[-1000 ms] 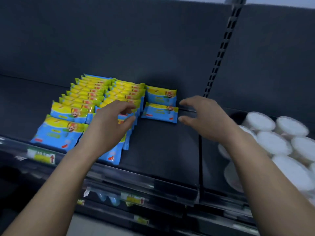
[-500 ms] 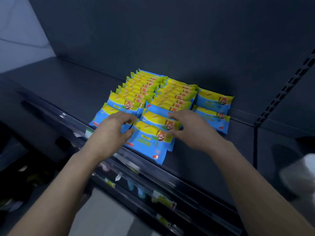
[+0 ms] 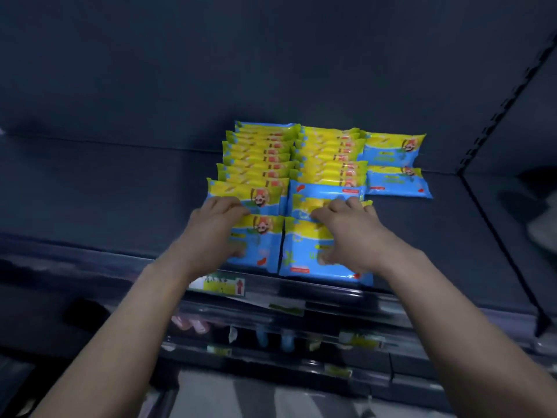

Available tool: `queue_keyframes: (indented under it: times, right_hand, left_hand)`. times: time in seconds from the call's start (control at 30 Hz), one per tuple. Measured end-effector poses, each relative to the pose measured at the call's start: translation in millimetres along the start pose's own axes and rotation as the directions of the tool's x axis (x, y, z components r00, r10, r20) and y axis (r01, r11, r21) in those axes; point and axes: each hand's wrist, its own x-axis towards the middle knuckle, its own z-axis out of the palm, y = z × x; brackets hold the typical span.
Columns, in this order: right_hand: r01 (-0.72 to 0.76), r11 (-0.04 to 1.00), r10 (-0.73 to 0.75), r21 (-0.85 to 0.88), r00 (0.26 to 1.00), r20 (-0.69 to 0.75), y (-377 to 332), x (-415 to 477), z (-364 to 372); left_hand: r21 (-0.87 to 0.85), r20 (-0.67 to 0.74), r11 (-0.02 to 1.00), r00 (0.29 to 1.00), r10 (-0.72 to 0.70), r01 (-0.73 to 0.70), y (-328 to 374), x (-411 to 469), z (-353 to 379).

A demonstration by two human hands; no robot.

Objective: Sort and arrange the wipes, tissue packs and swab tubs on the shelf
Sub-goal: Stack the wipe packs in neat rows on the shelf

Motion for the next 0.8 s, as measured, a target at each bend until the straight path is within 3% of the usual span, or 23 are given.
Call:
queue_keyframes:
  times: [0.17, 0.5, 0.8]
  right_hand:
    - [-0.097, 0.995, 0.097, -0.009, 0.995, -0.023, -10.2, -1.2, 5.9]
    - [-0.117, 0.993, 0.116, 0.007, 0.983, -0.139, -7.8, 11.2, 1.4]
    - [-0.152, 0.988, 0.146, -0.024, 0.973, -0.178, -11.5, 9.3, 2.5]
  left_hand:
    - [0.019, 0.070, 0.997, 0.995, 0.067, -0.068, -7.8, 15.0, -1.5]
    - [0.015, -0.146, 0.983, 0.973, 0.181, -0.181, -21.0, 37.6, -4.4]
    - [0.047, -0.132, 0.969, 0.960, 0.245, -0.241, -19.2, 30.6, -5.0]
